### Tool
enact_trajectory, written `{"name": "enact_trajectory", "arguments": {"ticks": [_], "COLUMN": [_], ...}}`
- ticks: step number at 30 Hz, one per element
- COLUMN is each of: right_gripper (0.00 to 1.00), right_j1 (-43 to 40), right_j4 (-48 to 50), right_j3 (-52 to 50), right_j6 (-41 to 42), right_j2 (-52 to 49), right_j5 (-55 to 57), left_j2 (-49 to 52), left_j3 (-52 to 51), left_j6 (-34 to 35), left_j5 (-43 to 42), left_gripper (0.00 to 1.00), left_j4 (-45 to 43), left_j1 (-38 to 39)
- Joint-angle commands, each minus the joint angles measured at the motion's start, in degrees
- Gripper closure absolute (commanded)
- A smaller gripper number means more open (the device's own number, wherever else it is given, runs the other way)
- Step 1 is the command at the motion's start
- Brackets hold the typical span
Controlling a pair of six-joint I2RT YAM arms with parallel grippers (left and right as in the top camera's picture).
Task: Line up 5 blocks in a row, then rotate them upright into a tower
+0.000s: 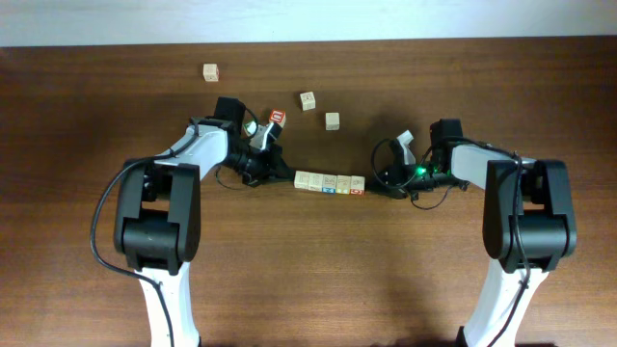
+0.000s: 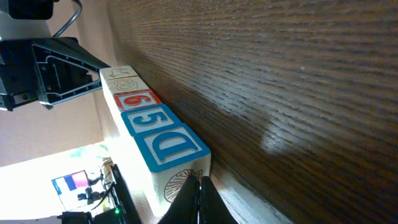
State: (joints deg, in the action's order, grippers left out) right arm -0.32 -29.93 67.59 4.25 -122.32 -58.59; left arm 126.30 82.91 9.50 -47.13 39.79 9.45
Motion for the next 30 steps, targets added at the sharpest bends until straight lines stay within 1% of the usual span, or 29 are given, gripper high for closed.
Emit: {"name": "enact_trajectory", "arguments": {"ticks": [1, 9, 19, 30], "right_gripper": [0.95, 0.95, 0.95, 0.95], "right_j1": [4.2, 6.3, 6.4, 6.4], "right_j4": [0.2, -0.3, -1.2, -1.1], "right_j3": [0.0, 1.6, 1.9, 1.9], "right_j6": [-0.8, -0.8, -0.7, 1.2], "right_j2": [-0.8, -0.5, 2.3, 4.3], "right_j5": [-7.0, -7.0, -7.0, -7.0], "left_j2": [0.8, 0.8, 0.8, 0.8], "left_j3": [-0.4, -0.4, -0.4, -0.4], "left_j6": [0.3, 0.3, 0.3, 0.3], "left_j5": [-4.3, -4.3, -4.3, -4.3], "left_gripper": [1.0, 1.0, 1.0, 1.0], "left_j4": [-0.1, -0.1, -0.1, -0.1], "left_j1": [1.7, 1.7, 1.7, 1.7]}}
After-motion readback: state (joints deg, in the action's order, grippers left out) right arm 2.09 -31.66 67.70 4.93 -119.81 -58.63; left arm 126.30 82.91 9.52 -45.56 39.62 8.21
